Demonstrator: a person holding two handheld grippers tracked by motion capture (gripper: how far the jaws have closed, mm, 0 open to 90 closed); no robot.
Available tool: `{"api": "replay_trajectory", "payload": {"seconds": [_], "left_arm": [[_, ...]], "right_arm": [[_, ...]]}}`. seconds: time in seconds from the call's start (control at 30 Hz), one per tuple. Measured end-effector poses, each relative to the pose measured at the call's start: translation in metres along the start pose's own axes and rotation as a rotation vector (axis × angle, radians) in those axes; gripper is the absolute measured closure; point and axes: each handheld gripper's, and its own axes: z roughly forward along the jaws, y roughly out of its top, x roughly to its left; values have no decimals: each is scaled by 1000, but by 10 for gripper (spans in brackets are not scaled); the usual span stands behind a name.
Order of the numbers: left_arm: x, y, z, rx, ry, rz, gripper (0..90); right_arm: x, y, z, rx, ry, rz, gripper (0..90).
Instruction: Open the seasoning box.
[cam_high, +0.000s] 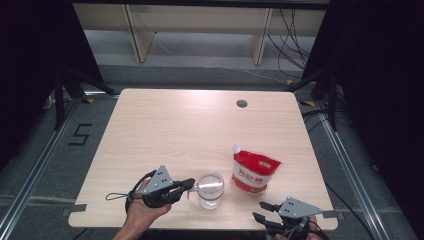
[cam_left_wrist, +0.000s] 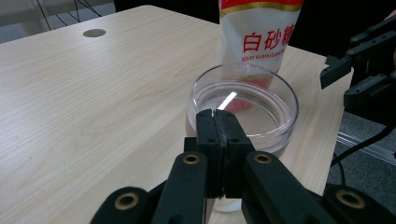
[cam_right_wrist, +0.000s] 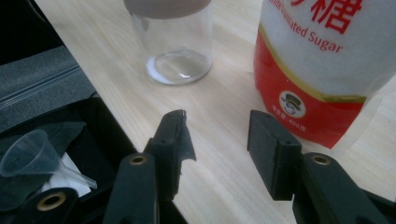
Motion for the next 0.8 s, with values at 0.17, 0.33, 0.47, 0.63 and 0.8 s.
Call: {"api": "replay_trajectory", "payload": {"seconds": [0.17,0.33,0.47,0.63,0.8], "left_arm": [[3,-1,-1,-15,-4,35,878],[2,-2,-2,-13,20,12,876],[2,-2,-2,-14,23,18,877],[1,-3,-2,-20,25,30,880],[3,-6,-1,-19,26,61,888]], "right_arm": [[5,3,3,-13,-4,-11,619],[6,4,4,-13,4,2,623],[6,5,6,-22,21,8,640],[5,6,7,-34,-7,1,663],[7,7,7,-25,1,2,678]]}}
